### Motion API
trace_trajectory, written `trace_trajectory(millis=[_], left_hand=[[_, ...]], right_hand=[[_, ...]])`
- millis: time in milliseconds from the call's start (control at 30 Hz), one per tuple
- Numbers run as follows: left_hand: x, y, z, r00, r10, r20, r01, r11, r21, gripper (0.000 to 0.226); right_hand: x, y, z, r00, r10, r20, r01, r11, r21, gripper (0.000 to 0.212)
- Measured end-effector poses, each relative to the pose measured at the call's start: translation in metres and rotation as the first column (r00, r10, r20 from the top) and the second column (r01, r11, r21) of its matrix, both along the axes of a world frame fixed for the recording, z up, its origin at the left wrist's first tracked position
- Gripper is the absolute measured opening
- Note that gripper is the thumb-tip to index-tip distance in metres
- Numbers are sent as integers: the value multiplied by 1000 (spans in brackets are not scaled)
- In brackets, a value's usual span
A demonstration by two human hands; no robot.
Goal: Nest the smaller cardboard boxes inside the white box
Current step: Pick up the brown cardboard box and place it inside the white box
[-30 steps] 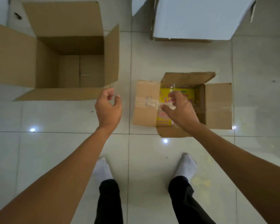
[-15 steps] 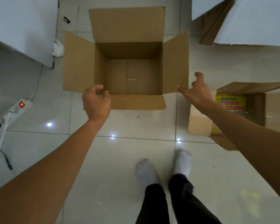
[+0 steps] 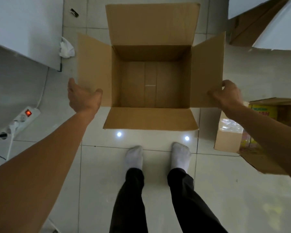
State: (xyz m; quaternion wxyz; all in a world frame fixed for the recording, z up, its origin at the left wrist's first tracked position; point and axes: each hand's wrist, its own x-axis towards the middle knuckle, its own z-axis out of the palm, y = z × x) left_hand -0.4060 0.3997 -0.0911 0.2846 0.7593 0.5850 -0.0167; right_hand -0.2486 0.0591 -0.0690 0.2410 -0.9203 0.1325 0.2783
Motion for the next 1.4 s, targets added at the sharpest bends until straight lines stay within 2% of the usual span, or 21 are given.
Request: trace_trajectory(millis=[67, 100, 167, 267, 333, 400, 500, 700, 867, 1100, 1267, 1400], left_hand=[[3, 4, -2, 995, 82, 62, -74, 990, -119, 82], [3, 5, 1, 991, 95, 99, -80, 987, -141, 65], [5, 11, 2, 988, 28, 150, -14, 996, -93, 8], [10, 8, 1, 968, -170, 186, 185, 980, -68, 42], [12, 1, -3, 956, -223, 191, 241, 967, -81, 46], [13, -6, -3, 955, -199, 221, 219, 973, -67, 48], [12, -14, 3, 956, -171, 238, 183, 983, -28, 49], [10, -30, 41, 941, -181, 285, 193, 981, -12, 48], [19, -55, 92, 934, -147, 325, 155, 988, 1, 48], [24, -121, 177, 920, -168, 354, 146, 985, 89, 45], [37, -184, 225, 899, -159, 408, 122, 986, 115, 40], [65, -228, 252, 878, -156, 453, 109, 986, 128, 43]], right_hand=[[1, 6, -1, 1000, -12, -17, 13, 999, 46, 30], [0, 11, -2, 999, -20, -26, 22, 997, 72, 28], [-2, 25, -6, 999, -15, -42, 19, 995, 94, 27], [-8, 45, -10, 1000, 26, -2, -26, 999, 39, 22], [-12, 51, -12, 999, 27, 29, -27, 1000, 6, 20], [-13, 52, -9, 999, -27, 26, 27, 999, 19, 20], [-14, 44, 1, 994, -108, 1, 108, 993, 50, 21], [-17, 24, 41, 991, -127, 51, 122, 988, 96, 15], [-12, -7, 85, 993, -82, 89, 69, 988, 137, 6], [9, -83, 162, 991, -24, 134, -4, 979, 206, 10], [25, -145, 217, 972, 45, 231, -91, 977, 192, 16], [51, -188, 245, 955, 42, 293, -97, 979, 178, 10]])
